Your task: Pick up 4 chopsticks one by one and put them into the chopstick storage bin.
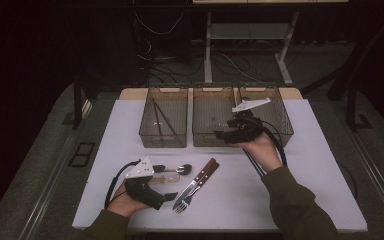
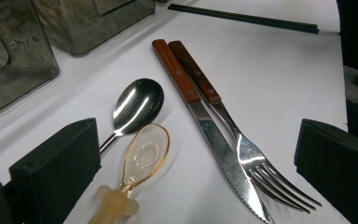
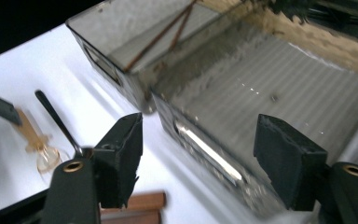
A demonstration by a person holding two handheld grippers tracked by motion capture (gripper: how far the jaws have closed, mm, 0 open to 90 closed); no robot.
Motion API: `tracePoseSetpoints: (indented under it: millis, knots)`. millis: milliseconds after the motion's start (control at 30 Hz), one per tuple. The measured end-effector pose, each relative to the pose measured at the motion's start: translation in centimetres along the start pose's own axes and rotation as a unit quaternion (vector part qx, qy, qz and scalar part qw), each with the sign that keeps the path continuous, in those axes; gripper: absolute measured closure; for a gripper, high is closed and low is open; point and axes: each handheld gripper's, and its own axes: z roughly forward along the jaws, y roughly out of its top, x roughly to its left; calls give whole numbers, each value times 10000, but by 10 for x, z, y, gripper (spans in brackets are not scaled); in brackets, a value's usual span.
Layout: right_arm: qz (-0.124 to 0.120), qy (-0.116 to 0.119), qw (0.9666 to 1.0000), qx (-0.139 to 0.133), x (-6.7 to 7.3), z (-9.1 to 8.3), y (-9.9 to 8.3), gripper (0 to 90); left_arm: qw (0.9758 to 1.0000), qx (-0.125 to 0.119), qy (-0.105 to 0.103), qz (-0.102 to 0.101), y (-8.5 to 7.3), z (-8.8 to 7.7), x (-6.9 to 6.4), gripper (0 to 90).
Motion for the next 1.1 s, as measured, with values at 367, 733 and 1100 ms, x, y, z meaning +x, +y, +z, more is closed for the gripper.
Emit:
tracePoseSetpoints:
  millis: [367, 733, 1100]
  knots:
    - [310, -169, 9993, 126, -22, -23, -54, 412, 10000, 83, 41, 14, 0, 1, 0, 0]
    - [538, -501, 9963, 449, -47, -11, -88, 559, 9999, 125, 67, 20, -1, 2, 0, 0]
    - [471, -741, 9934, 744, -58, 17, -94, 685, 9998, 162, 47, 46, -1, 2, 0, 0]
